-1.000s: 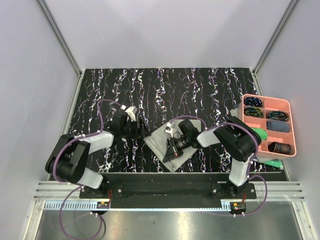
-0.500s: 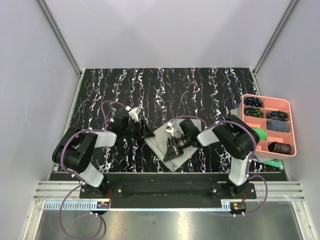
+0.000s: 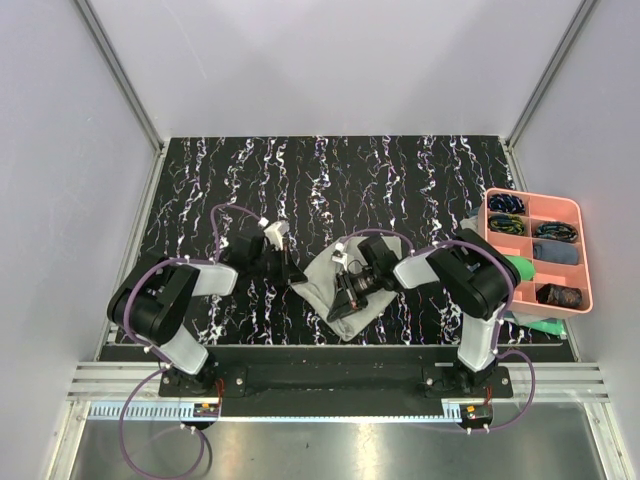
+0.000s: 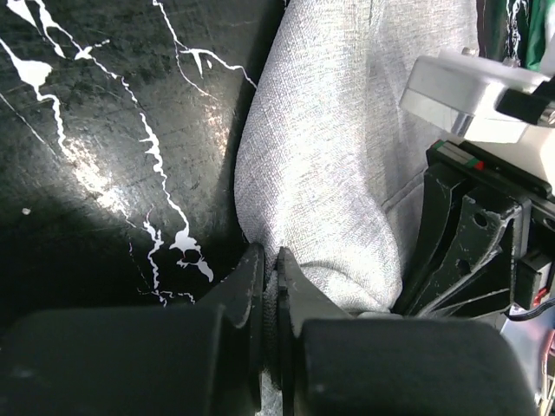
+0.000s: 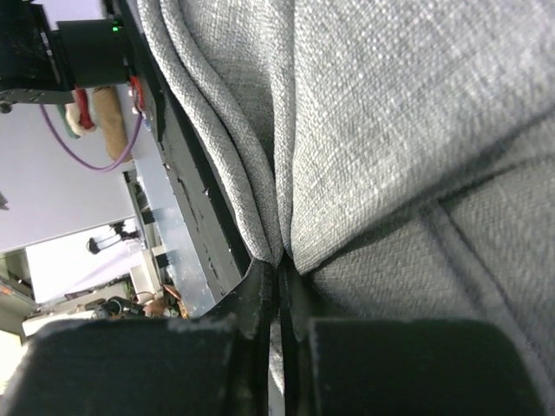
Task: Fold the napkin, place the utensils inside, and roll it up
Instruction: Roll the napkin with the utensil
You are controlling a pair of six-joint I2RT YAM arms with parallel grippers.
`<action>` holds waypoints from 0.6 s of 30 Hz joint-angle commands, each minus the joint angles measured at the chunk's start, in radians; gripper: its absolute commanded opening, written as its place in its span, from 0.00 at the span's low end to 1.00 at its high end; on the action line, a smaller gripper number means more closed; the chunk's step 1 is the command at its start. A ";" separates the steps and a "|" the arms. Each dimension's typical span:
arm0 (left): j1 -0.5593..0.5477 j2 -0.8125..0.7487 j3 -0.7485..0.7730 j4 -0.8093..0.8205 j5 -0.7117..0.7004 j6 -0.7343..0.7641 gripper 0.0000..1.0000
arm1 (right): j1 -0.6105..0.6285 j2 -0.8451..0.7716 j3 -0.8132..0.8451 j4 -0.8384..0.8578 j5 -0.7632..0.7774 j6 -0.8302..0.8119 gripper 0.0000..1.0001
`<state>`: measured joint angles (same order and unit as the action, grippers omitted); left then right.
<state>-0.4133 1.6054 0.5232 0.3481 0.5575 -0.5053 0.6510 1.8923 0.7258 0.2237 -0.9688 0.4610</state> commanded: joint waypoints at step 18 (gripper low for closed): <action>-0.013 0.027 0.069 -0.313 -0.091 0.010 0.00 | 0.441 -0.289 0.325 -0.561 1.148 -0.265 0.57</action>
<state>-0.4213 1.6062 0.6029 0.1688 0.5327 -0.5098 0.9855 1.5623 0.9993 -0.2844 -0.1879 0.2646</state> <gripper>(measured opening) 0.057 0.567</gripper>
